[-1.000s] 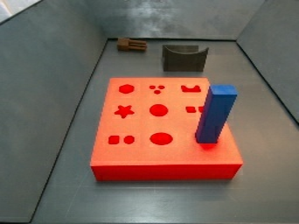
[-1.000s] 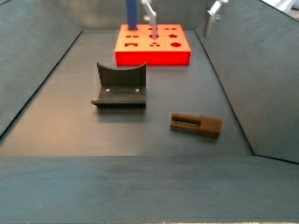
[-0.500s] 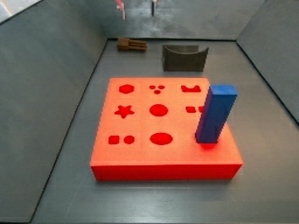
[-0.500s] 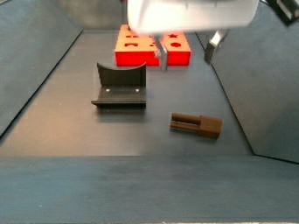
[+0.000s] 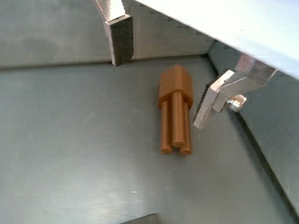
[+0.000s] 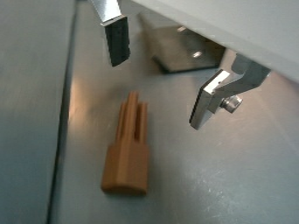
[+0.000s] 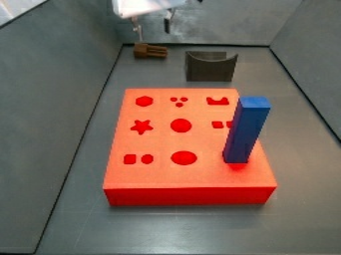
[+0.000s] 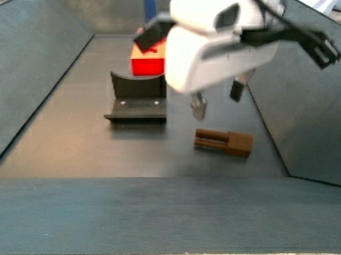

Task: Pick up the 3 prong object. Move up. Rotate the 3 prong object. Place the 3 prong object on the fixture. Regrasp the 3 prong object. Move to above the board. Insert the 3 prong object.
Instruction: Pick up the 3 prong object.

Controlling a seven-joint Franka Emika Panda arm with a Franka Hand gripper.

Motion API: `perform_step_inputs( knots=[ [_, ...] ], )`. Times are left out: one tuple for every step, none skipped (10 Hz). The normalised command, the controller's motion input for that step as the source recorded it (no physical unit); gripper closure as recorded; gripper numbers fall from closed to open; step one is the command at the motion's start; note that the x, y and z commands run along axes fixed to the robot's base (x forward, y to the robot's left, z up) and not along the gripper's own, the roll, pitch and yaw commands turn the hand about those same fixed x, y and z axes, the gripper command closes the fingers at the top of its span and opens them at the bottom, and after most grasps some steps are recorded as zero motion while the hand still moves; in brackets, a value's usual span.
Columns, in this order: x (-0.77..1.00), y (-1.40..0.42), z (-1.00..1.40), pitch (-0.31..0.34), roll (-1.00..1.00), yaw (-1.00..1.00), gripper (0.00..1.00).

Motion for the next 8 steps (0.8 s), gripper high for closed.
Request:
perform_step_inputs(
  knots=[
    [-0.18,0.19,-0.88,-0.180,0.05,0.92,0.00],
    [-0.21,0.19,-0.88,-0.187,0.07,0.90,0.00],
    [-0.21,0.19,-0.88,-0.187,0.07,0.90,0.00],
    [-0.21,0.19,-0.88,-0.187,0.06,0.90,0.00],
    [-0.20,0.19,-0.88,-0.189,0.06,0.90,0.00],
    [-0.20,0.19,-0.87,-0.187,0.06,0.91,0.00],
    [-0.19,0.35,-0.54,-0.130,-0.11,0.77,0.00],
    [0.00,0.00,0.00,-0.020,0.00,0.00,0.00]
  ],
)
